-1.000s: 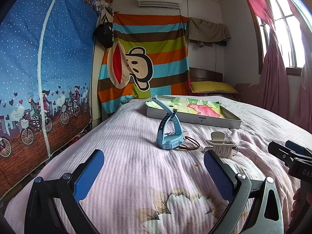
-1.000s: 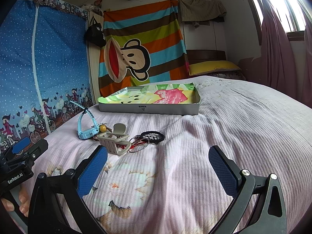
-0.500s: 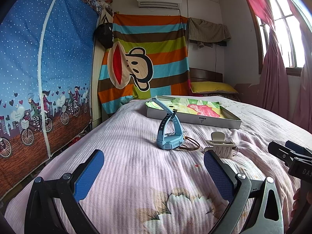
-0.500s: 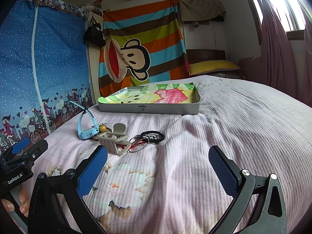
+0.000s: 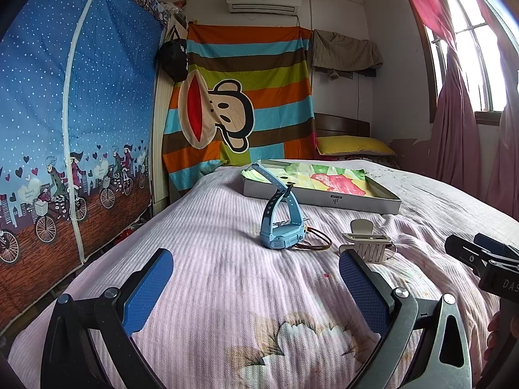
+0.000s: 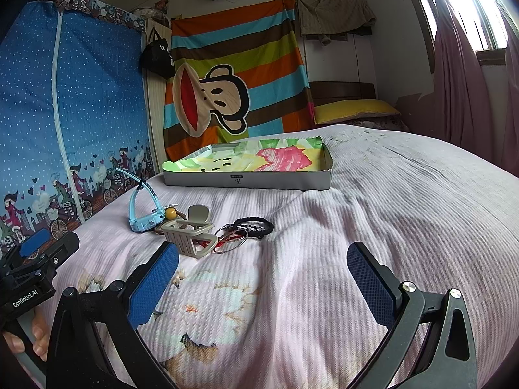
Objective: Organize jewelry
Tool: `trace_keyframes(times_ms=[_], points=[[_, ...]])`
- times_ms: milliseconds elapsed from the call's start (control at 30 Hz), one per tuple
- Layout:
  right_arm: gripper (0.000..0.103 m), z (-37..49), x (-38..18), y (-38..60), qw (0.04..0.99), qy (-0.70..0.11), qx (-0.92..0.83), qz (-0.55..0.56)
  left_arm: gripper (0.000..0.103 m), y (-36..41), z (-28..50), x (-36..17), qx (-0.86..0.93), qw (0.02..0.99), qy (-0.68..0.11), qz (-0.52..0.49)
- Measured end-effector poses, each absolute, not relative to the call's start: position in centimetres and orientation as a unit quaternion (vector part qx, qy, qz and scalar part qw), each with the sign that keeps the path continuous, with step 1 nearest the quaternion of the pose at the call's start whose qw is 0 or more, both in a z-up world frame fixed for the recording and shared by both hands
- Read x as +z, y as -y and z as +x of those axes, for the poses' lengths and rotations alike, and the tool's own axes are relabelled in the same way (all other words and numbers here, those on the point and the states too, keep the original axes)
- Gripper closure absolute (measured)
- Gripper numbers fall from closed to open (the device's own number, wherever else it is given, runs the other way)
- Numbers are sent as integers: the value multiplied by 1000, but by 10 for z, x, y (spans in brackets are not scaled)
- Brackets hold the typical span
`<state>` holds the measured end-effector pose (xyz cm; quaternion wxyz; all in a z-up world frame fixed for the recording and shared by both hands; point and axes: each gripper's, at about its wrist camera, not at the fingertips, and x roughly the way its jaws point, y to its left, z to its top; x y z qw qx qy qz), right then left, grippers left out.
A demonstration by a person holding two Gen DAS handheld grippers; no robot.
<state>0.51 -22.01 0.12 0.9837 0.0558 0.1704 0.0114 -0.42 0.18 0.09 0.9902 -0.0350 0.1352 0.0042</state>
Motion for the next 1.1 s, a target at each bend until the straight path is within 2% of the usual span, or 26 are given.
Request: trace_keyframes(times_ms=[1100], points=[[1,7,1,222,983,-173,12,58,0,-1,-4,2,5,990,-135,-34]])
